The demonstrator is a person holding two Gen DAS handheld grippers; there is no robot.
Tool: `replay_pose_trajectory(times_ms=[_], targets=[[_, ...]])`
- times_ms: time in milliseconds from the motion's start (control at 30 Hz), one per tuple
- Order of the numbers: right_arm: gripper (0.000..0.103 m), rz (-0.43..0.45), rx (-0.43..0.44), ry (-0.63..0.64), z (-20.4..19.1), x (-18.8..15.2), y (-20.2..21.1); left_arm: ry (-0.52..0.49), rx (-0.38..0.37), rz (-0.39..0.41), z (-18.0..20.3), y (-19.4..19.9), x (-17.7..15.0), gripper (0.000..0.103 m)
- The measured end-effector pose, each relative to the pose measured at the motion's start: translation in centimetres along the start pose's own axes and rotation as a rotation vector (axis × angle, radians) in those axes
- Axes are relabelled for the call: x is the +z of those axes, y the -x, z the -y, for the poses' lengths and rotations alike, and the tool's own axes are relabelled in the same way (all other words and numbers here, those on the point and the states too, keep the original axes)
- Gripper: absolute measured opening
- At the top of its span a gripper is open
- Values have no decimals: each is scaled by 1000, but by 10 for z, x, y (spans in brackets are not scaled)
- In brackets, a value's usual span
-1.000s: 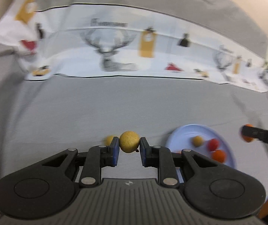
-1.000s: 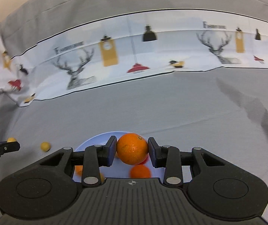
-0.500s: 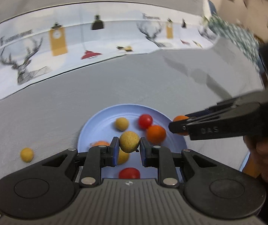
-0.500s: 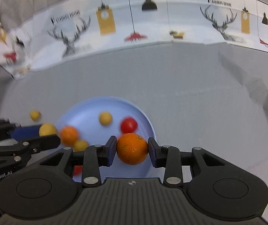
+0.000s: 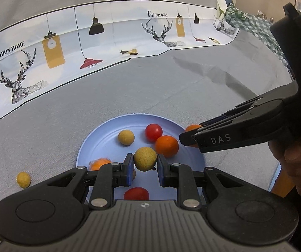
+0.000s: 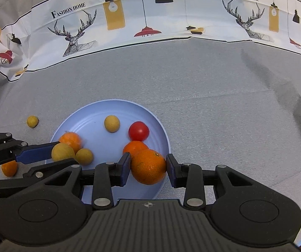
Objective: Organize fruits
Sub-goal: 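Carry the yellow fruit and mandarin over the blue plate with both grippers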
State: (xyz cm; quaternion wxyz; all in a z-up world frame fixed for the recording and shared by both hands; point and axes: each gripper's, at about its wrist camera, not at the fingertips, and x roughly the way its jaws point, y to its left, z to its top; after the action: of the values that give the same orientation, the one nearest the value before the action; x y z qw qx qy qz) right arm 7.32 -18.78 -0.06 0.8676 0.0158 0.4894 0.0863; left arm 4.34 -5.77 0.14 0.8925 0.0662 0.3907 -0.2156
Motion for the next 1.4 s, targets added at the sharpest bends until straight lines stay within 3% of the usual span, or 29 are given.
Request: replay_pose_trajectory(times_ms=[1400], targets=[[38, -3, 29, 2, -5, 0, -3, 8, -4, 14, 0, 5, -1, 25]])
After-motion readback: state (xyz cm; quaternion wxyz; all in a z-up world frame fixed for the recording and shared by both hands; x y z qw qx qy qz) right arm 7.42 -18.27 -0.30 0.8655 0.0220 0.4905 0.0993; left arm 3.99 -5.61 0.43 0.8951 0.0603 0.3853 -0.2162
